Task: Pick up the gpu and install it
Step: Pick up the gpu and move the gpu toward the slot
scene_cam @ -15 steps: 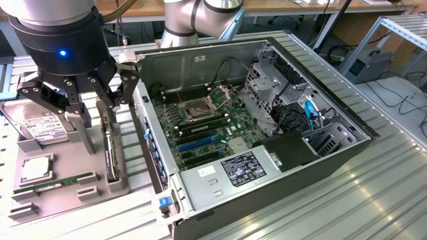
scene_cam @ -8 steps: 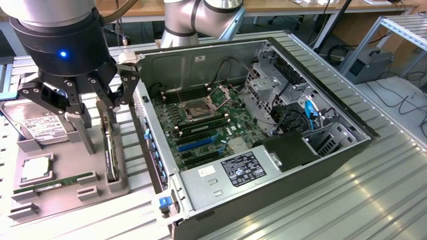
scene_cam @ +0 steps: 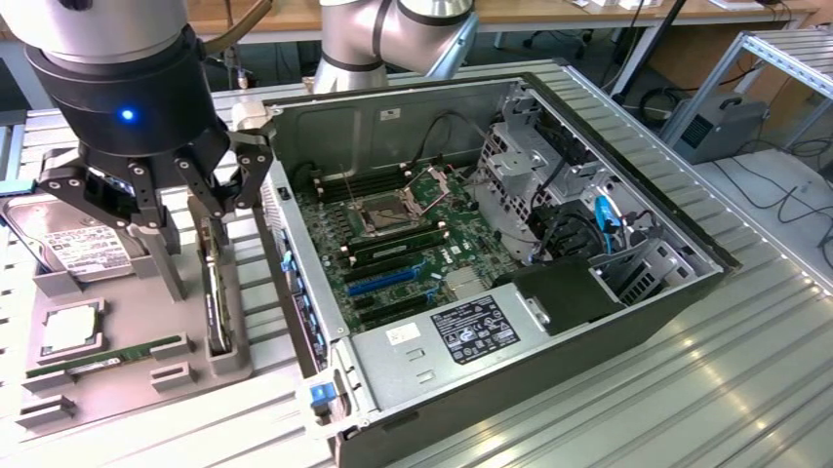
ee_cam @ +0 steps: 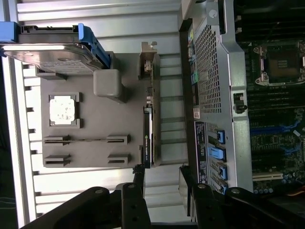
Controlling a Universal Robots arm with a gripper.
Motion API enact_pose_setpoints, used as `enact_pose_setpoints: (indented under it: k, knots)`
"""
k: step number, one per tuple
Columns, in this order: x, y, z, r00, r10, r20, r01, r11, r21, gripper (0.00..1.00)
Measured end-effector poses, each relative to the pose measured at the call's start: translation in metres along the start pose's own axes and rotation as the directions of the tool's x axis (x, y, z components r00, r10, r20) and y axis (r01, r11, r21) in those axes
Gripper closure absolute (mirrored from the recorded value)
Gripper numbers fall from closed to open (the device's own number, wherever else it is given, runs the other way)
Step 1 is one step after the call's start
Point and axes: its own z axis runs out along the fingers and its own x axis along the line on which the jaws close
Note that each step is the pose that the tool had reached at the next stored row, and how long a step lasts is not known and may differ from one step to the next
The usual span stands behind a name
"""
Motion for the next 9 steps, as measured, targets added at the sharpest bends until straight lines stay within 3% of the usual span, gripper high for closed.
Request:
enact_pose_setpoints:
  k: [9]
  knots:
    - [0.0001, -0.0001, 0.0023, 1.0000, 0.000, 0.0000, 0.000, 1.0000, 0.0000, 0.58]
